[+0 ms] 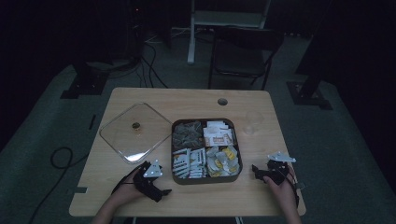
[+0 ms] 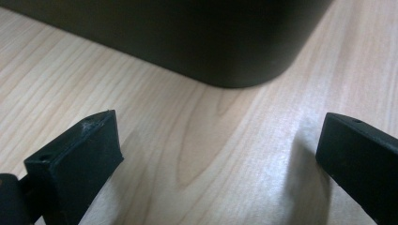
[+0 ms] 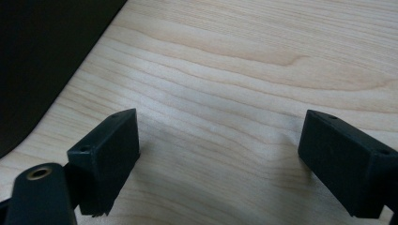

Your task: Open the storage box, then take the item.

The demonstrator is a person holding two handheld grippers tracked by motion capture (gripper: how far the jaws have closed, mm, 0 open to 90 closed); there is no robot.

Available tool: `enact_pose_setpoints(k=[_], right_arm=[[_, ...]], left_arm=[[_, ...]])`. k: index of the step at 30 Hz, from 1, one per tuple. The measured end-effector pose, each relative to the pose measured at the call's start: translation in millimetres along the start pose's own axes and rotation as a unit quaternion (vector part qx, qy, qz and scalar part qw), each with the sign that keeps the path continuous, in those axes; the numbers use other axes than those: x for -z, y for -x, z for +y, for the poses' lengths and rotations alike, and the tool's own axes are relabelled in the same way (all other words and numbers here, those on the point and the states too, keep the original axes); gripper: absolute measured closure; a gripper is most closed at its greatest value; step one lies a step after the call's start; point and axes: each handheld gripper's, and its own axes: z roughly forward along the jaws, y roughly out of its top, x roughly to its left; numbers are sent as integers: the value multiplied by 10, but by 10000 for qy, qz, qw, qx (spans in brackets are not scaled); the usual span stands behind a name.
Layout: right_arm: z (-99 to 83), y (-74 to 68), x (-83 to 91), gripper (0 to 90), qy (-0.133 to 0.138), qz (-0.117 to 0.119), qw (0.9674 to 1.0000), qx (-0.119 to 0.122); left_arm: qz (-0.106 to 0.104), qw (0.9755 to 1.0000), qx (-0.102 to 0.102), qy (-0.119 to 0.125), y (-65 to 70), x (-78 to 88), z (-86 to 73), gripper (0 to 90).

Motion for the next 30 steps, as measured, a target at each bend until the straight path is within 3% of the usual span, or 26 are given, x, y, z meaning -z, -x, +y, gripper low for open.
enact_pose_setpoints(k=[12,30], right_arm=[[0,-1,-2,120,1,10,10000,4],[4,-1,-5,122,-2,20,10000,18]], left_arm=[[144,9998,161,12,35,-13,12,8],[144,9998,160,11,35,-13,12,8]])
